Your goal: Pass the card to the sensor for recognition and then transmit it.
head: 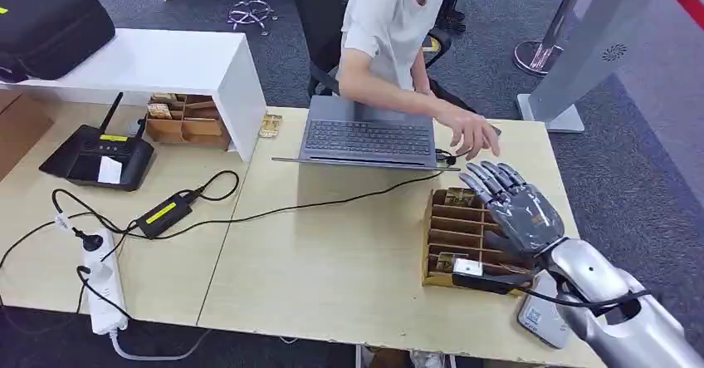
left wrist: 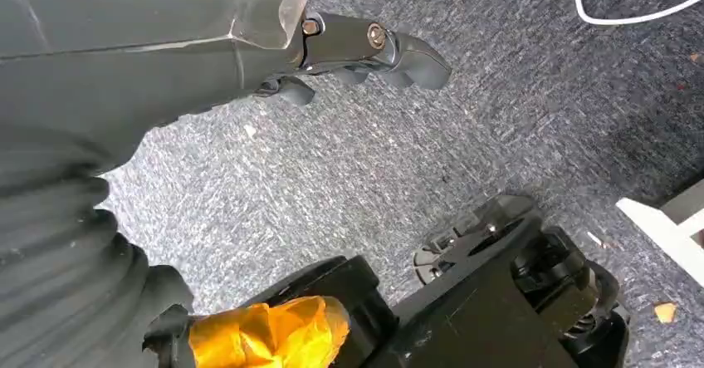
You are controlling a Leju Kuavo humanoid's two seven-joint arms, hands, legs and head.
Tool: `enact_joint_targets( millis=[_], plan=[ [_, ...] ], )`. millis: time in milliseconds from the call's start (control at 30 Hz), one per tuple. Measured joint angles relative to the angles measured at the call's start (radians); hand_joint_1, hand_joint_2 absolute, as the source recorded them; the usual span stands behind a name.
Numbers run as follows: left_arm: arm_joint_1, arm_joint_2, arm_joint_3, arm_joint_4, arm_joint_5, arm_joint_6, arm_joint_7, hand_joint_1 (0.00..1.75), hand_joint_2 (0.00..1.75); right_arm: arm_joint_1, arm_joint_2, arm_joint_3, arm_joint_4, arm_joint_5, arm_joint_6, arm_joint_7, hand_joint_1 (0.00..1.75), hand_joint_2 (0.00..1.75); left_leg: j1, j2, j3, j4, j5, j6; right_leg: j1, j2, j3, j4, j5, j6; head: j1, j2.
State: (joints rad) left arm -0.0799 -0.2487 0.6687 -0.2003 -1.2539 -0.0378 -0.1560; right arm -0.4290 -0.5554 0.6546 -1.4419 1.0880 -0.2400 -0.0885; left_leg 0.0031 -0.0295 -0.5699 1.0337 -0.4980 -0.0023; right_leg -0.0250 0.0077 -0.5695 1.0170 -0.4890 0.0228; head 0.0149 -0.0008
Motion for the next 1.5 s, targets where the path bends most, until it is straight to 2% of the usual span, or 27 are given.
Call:
enact_joint_targets(
  millis=[267,533,833,1133,1500],
  plan=[
    [-0.001,0.0,-0.001,0.0,-0.005,-0.001,0.0,0.0,1.75,-0.022,0.039,0.026,0.058,0.001,-0.004,0.0,0.0,1.75,0.0,0.0,0.0,0.0,0.0,0.0,0.0,0.0,0.0,0.0,0.0,0.0,0.0,0.0],
    [-0.001,0.0,-0.001,0.0,-0.007,-0.002,0.0,0.0,1.75,-0.025,0.051,0.027,0.078,0.002,-0.006,0.0,0.0,1.75,0.0,0.0,0.0,0.0,0.0,0.0,0.0,0.0,0.0,0.0,0.0,0.0,0.0,0.0],
    [-0.004,0.0,-0.007,0.0,-0.011,-0.007,0.003,0.0,1.75,-0.066,0.085,0.044,0.14,0.013,-0.04,0.016,0.0,1.75,0.0,0.0,0.0,0.0,0.0,0.0,0.0,-0.001,0.0,0.0,0.0,0.0,0.0,0.0],
    [-0.004,0.0,-0.007,0.0,-0.012,-0.007,0.011,0.0,1.75,-0.072,0.084,0.038,0.167,0.009,-0.058,0.028,0.0,1.75,0.0,0.0,0.0,0.0,0.0,0.0,0.0,0.0,0.0,0.0,0.0,0.0,0.0,0.0],
    [-0.004,0.0,-0.007,0.0,-0.012,-0.003,0.012,0.0,1.75,-0.057,0.05,-0.007,0.183,0.009,-0.064,0.035,0.0,1.75,0.0,0.0,0.0,0.0,0.0,0.0,0.0,0.0,0.0,0.0,0.0,0.0,0.0,0.0]
  ],
)
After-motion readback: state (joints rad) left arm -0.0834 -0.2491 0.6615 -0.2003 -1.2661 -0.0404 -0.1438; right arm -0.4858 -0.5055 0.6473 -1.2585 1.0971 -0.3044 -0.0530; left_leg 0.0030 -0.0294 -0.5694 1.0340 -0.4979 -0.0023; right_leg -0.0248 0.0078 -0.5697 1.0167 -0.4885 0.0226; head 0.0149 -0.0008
